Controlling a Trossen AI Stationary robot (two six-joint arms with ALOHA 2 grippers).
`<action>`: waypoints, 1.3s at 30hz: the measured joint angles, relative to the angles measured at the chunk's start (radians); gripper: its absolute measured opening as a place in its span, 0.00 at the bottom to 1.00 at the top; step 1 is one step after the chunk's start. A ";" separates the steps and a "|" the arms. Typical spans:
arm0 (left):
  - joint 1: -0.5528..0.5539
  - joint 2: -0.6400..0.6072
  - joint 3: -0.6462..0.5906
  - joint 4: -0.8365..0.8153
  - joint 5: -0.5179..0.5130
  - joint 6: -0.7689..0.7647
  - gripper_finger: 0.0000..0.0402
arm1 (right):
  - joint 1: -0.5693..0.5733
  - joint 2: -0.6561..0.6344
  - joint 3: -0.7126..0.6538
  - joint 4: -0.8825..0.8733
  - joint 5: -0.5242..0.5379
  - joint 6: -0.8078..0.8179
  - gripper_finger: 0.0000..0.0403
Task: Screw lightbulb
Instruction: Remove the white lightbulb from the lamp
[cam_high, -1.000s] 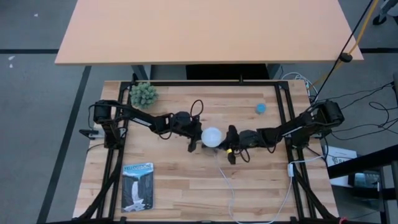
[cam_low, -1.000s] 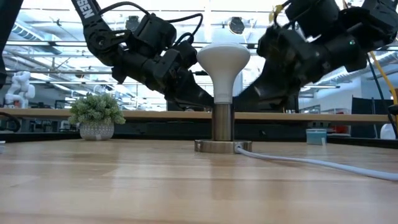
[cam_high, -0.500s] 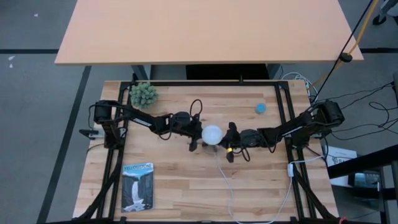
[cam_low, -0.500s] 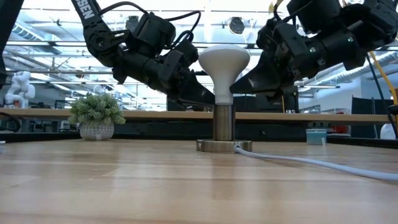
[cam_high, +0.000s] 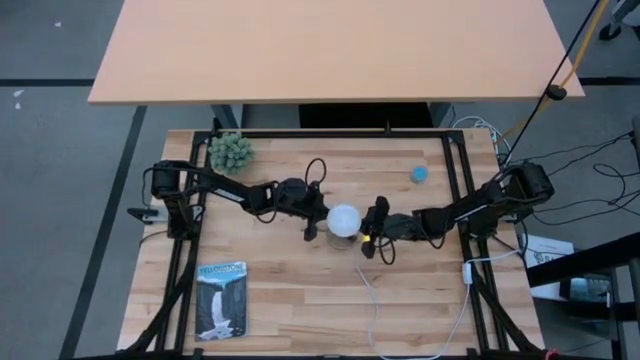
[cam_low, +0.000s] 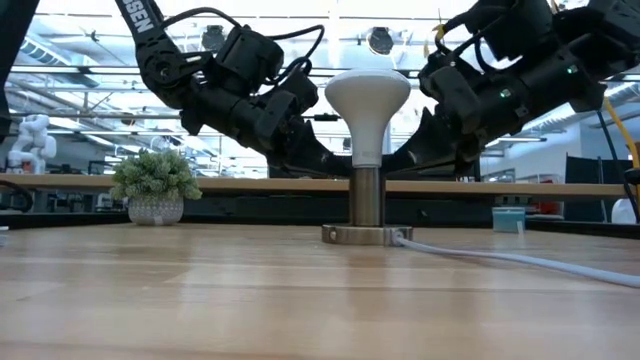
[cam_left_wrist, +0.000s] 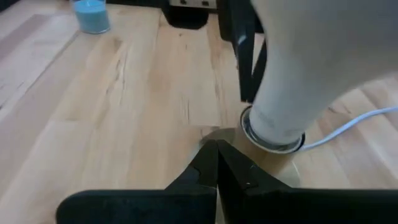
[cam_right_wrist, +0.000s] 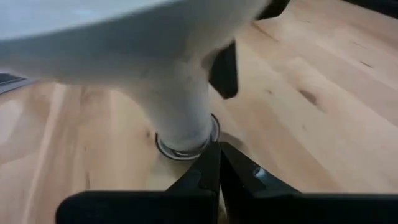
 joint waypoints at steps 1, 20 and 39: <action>0.003 0.000 0.000 0.002 -0.006 0.000 0.00 | 0.006 0.000 0.000 0.001 0.000 0.000 0.00; -0.032 0.000 0.000 0.044 0.030 0.000 0.00 | 0.047 0.000 0.000 0.082 -0.059 -0.038 0.00; -0.140 -0.002 0.002 0.015 0.043 -0.032 0.00 | 0.034 0.000 -0.001 -0.145 0.191 0.147 0.00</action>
